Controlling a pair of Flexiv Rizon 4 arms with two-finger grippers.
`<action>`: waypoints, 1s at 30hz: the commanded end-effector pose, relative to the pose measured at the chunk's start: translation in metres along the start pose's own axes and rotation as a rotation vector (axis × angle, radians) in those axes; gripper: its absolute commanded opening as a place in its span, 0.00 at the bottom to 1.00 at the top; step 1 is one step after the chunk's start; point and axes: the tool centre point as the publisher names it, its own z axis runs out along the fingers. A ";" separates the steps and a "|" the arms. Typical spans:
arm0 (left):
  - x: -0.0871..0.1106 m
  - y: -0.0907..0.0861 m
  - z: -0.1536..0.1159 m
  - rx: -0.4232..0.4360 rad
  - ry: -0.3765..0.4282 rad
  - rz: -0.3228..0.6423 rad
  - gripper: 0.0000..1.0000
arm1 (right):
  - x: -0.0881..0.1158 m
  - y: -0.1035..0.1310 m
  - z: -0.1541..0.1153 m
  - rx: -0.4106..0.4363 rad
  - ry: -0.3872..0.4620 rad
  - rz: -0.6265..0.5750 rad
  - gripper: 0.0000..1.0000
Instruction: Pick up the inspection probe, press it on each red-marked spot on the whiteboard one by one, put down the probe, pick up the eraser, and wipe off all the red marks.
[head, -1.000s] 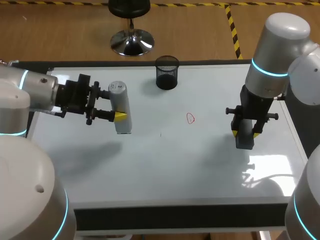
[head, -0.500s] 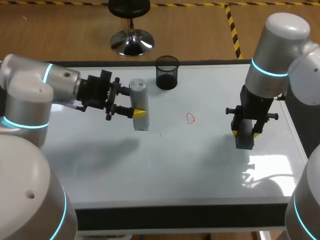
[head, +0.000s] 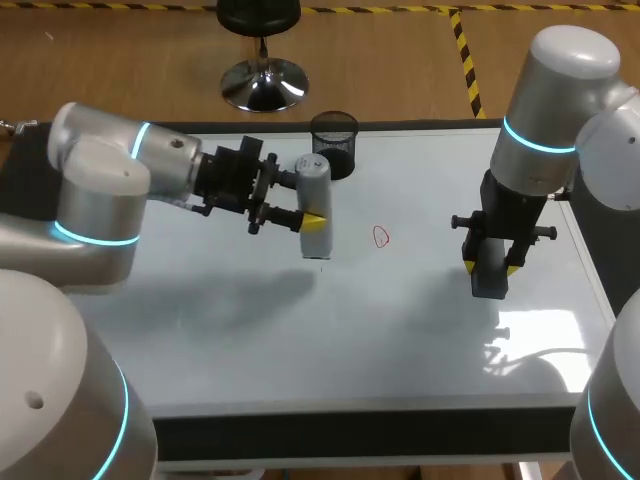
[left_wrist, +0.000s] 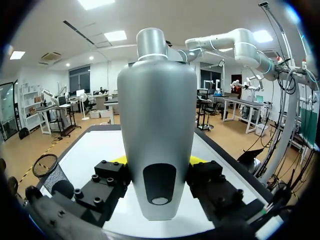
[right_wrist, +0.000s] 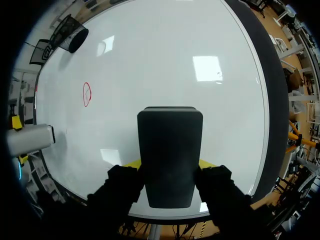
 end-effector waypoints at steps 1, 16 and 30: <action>-0.012 0.002 0.018 0.005 0.014 0.001 0.00 | -0.001 -0.001 -0.002 -0.001 0.001 -0.001 0.00; -0.035 -0.002 0.051 0.015 0.018 -0.001 0.00 | -0.001 -0.001 -0.002 -0.001 0.001 -0.001 0.00; -0.048 -0.011 0.079 0.035 0.029 0.000 0.00 | -0.001 -0.001 -0.002 -0.001 0.001 -0.001 0.00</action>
